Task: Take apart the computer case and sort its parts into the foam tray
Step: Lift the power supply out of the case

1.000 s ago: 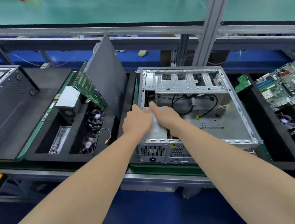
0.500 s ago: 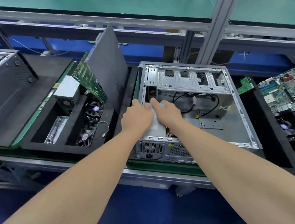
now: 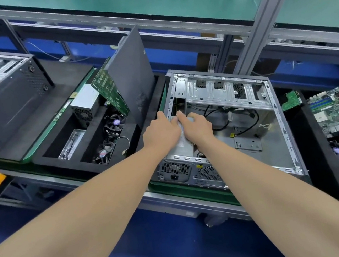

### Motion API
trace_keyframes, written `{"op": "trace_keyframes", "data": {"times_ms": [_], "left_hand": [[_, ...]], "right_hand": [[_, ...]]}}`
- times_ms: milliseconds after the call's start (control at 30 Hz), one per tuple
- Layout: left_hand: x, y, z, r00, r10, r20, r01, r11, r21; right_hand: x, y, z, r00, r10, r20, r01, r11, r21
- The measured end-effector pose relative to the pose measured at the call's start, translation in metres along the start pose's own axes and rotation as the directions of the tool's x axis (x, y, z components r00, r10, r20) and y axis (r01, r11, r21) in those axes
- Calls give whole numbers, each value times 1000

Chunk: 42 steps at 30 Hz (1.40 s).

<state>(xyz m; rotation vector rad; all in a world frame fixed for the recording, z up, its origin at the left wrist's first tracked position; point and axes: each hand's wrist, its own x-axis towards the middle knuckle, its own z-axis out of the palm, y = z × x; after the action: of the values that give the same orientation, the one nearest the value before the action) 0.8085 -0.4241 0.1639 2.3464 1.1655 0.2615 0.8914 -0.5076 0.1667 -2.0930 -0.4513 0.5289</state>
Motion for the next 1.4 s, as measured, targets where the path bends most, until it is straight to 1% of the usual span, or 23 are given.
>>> {"op": "trace_keyframes", "data": {"times_ms": [167,233,300,333,367,433,467,500,567,633,767,900,1000,1067,1167,1300,1400], "left_hand": [[0,1,0,1000,7,-5,-7,1000,19],[0,2,-2,1000,5,0,-5,1000,17],[-2,2,-4,1000,5,10,-5,1000,-4],[-3,2,-5,1000,1,20,-1,1000,-17],[-4,2,-6,999,-3,32,4,999,-34],[-5,1,-8,998,-27,59,31,997,-75],[-6,0,-8,996,-44,81,51,994,-94],[-8,-2,-9,993,-58,103,69,992,-109],[-12,-7,-7,988,-72,138,91,987,-136],[-16,-10,-6,989,-70,134,91,984,-154],[-13,-8,-8,994,-55,91,67,987,-143],[-14,-13,-3,995,-56,86,69,985,-156],[-11,-11,-4,995,-57,78,68,986,-154],[-11,-12,-3,996,-51,72,61,988,-144],[-12,-14,-2,997,-41,61,49,988,-144],[-11,-11,-3,997,-49,61,55,993,-107],[-12,-13,-2,996,-66,66,73,992,-107]], "right_hand": [[0,-2,0,999,-18,-37,17,999,-28],[-2,-5,0,999,1,-46,-2,1000,-28],[-3,-5,0,999,51,-9,-51,997,-54],[-3,-5,-2,993,107,42,-104,993,-53],[-3,-4,-4,975,183,128,-182,983,-17],[-2,-4,-9,886,315,340,-357,932,67],[-2,-4,-12,840,355,410,-421,904,80],[-1,-2,-14,807,380,452,-454,888,65],[-1,1,-17,781,387,491,-448,894,8],[1,4,-14,801,348,488,-391,920,-16],[8,8,-7,856,306,416,-325,945,-27],[13,15,-6,900,222,376,-226,974,-33],[17,18,-6,916,206,346,-218,976,-2],[16,21,-6,934,169,315,-190,981,36],[17,22,-5,946,137,294,-152,988,28],[17,20,-6,946,160,281,-179,983,41],[16,20,-6,951,148,271,-161,987,27]]}}
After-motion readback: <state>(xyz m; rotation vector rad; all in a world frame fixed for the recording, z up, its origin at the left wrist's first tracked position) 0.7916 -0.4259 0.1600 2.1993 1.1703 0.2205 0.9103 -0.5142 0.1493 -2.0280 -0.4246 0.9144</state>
